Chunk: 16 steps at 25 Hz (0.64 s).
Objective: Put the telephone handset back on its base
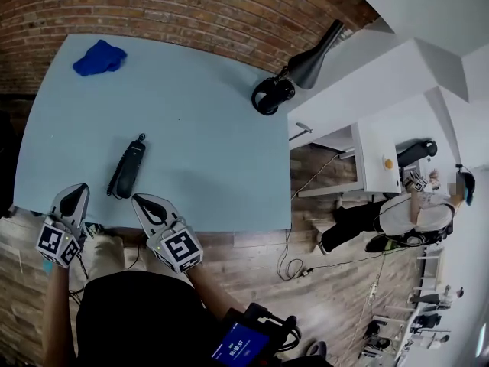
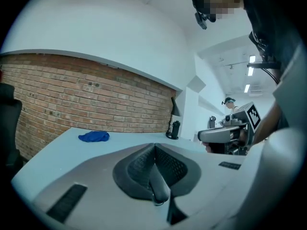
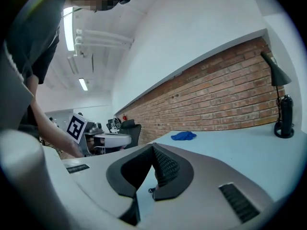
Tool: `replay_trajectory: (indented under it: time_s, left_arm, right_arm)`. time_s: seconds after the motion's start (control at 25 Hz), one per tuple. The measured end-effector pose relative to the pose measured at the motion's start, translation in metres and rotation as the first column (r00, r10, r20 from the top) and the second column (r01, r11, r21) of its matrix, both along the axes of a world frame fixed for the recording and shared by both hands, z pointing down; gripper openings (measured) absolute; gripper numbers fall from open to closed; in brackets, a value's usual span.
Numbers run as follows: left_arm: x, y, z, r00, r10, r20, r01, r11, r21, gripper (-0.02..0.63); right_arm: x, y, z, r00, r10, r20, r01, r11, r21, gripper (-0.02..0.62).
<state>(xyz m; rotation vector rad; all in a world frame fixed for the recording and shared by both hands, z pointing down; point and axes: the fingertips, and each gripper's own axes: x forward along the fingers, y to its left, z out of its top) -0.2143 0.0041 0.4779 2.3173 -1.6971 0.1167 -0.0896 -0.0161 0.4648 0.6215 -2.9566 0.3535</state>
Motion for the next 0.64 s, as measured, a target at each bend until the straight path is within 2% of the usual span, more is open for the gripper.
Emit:
replay_trajectory:
  time_s: [0.24, 0.64]
  left_arm:
    - [0.021, 0.001, 0.013, 1.0, 0.017, -0.004, -0.017, 1.0, -0.019, 0.029]
    - [0.052, -0.004, 0.023, 1.0, 0.02, 0.015, -0.02, 0.999, -0.043, 0.029]
  right_arm:
    - [0.025, -0.004, 0.004, 0.998, 0.056, 0.005, -0.056, 0.998, 0.006, 0.018]
    - [0.06, 0.004, 0.013, 0.998, 0.06, 0.021, -0.06, 0.998, -0.003, 0.018]
